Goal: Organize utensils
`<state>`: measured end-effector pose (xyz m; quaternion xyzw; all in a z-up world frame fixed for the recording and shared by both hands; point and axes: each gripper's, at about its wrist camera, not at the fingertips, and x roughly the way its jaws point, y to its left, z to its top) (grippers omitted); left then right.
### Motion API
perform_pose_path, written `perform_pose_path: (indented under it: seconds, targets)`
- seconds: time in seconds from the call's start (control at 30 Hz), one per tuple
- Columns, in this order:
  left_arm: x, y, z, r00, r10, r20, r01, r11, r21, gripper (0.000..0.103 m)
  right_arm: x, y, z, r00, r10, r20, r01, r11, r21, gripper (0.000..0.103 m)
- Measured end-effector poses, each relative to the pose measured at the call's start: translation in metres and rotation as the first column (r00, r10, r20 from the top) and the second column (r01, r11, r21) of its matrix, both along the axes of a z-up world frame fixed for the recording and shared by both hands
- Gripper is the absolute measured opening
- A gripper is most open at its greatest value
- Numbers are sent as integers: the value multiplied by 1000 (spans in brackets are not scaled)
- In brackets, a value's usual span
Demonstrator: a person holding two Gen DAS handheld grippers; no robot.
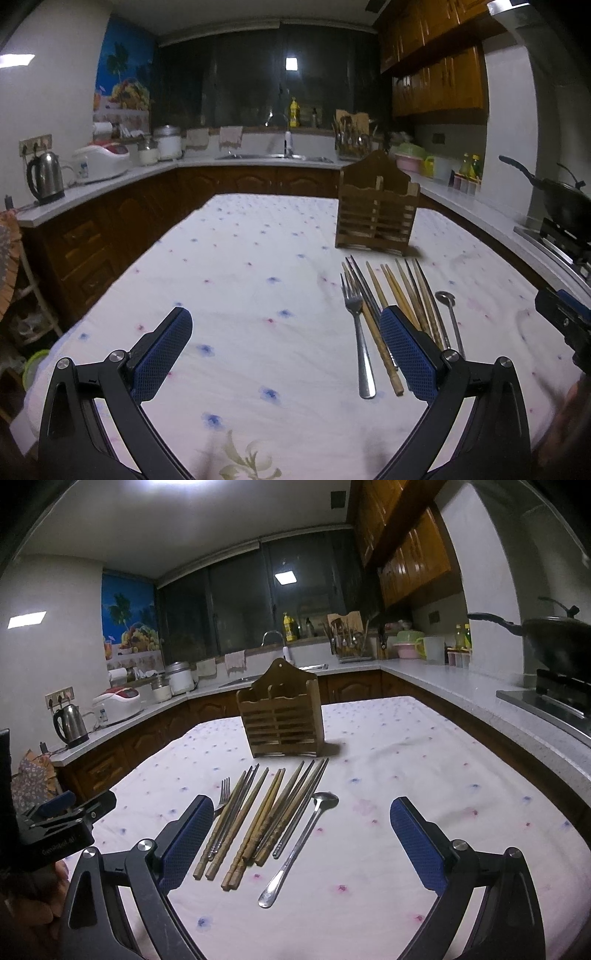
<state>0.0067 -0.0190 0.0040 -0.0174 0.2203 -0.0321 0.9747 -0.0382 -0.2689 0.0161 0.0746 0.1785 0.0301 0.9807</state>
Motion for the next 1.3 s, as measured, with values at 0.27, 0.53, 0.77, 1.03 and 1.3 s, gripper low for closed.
perform_pose_path:
  seconds: [0.27, 0.53, 0.77, 1.03, 1.3]
  targets:
    - [31, -9, 1, 993, -61, -98, 62, 998, 4, 103, 21, -13, 1, 998, 18, -62, -15, 999, 43, 97]
    - [69, -16, 2, 975, -133, -178, 122, 990, -69, 103, 56, -34, -8, 983, 46, -177, -17, 987, 162, 91]
    - [114, -32, -7, 946, -160, -282, 140, 986, -91, 95, 92, -38, -27, 951, 84, -298, -17, 975, 222, 71]
    - [161, -52, -27, 892, -179, -415, 149, 983, -104, 79, 121, -38, -42, 918, 106, -383, -8, 968, 251, 55]
    - [191, -62, -53, 827, -177, -533, 139, 984, -111, 48, 145, -42, -59, 881, 111, -460, 13, 966, 257, 39]
